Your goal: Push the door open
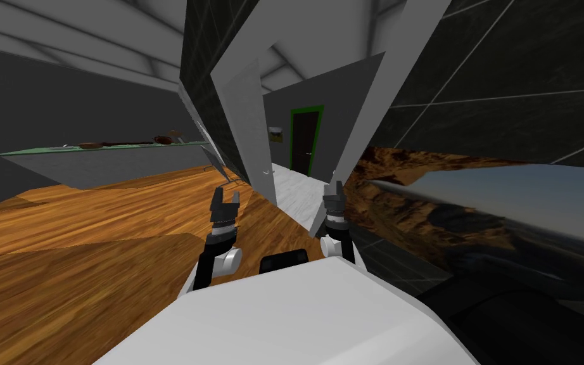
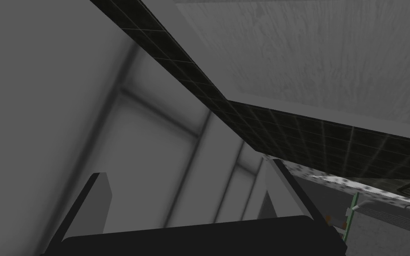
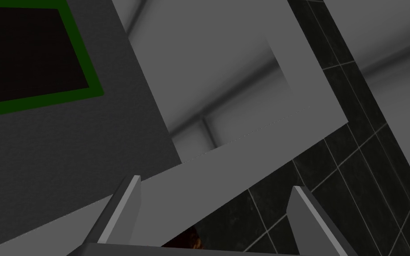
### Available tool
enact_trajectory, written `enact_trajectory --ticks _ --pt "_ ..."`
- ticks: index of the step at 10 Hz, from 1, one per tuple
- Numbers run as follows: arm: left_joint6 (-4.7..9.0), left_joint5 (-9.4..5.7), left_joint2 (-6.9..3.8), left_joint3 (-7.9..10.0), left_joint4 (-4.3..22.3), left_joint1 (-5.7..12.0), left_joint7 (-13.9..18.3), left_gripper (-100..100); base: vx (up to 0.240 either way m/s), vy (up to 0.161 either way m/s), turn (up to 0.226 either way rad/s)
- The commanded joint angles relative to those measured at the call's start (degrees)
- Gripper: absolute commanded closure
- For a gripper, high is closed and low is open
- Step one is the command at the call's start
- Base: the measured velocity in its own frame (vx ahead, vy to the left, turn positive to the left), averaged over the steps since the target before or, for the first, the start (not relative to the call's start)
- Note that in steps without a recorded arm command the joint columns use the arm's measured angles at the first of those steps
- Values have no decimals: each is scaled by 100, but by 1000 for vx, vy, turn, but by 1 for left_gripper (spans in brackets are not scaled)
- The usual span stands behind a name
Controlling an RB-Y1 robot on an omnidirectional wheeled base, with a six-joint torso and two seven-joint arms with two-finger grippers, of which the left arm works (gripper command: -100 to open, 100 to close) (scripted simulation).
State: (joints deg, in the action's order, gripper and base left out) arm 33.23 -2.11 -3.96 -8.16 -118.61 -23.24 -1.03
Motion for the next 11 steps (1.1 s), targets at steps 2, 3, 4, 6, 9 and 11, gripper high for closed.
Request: enact_trajectory --ticks 2,3,4,6,9,11 --pt "30 49 -26 -65 260 130 62 -100 88 50 -15" --pt "47 67 -38 -92 354 167 85 -100 97 48 -12" --pt "82 104 -64 -145 542 240 132 -100 135 59 -27" --pt "118 142 -87 -202 741 318 182 -100 129 71 -14" --pt "176 203 -118 -291 1052 439 260 -100 94 64 -17" --pt "214 244 -139 -351 1260 520 312 -100 91 47 -16"
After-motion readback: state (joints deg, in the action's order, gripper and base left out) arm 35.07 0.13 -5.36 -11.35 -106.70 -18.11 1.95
